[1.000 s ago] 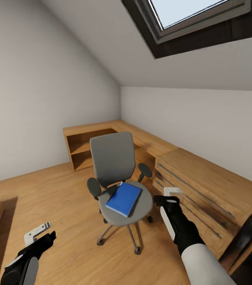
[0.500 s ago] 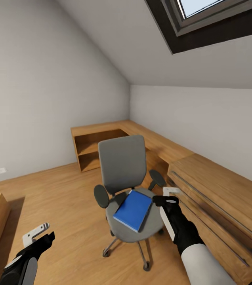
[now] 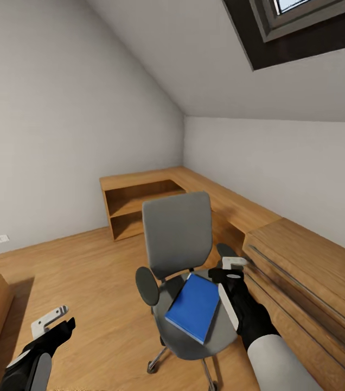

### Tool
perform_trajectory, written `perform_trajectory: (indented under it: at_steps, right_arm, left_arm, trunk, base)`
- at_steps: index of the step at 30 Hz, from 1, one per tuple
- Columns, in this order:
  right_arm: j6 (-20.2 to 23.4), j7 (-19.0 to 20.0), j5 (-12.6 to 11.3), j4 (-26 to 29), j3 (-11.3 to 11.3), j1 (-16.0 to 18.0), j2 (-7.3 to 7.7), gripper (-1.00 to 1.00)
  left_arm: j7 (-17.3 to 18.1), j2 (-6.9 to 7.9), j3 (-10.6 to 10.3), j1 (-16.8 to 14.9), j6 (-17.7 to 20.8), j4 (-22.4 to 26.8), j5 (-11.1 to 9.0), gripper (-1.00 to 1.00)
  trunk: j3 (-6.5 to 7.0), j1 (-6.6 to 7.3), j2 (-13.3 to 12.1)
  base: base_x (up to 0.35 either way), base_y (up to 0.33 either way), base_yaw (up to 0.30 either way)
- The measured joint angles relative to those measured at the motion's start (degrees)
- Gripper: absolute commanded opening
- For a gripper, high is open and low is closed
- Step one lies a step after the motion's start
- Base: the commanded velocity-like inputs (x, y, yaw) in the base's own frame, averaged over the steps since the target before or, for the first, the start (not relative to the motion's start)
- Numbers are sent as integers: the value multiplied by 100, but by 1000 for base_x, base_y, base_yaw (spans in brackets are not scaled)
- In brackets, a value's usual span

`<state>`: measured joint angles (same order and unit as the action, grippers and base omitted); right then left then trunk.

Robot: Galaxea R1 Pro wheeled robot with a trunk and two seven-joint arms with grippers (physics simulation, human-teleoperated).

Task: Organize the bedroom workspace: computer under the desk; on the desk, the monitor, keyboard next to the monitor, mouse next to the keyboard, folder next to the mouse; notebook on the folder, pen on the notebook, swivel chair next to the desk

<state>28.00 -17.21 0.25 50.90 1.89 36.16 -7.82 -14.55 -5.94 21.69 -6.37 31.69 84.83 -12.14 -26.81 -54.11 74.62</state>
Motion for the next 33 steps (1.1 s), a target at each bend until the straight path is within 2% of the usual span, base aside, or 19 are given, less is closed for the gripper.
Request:
perform_trajectory:
  at_steps: [9,23,26,33]
  right_arm:
    - [-116,7,5,-96,25,-6,-2,100]
    - [-323,33,-1,-151,31,-24,5,100]
    - [-652,47,5,-354,39,-30,11,100]
    - [-1579,57,22,-1322,49,6,9,100]
  left_arm:
    - [-8,-9,-28,0,4,120,0,100]
    - [-11,-55,-19,-1,8,251,-15,100]
    - [-14,-63,-19,-1,9,253,-16,100]
    - [-18,-85,-22,-1,9,254,-13,100]
  trunk:
    - [-4,-1,0]
    - [-11,-1,0]
    - [-47,-44,79]
    - [-173,-198,359]
  base:
    - [0,0,260]
    - [0,0,23]
    - [0,0,0]
    - [0,0,0]
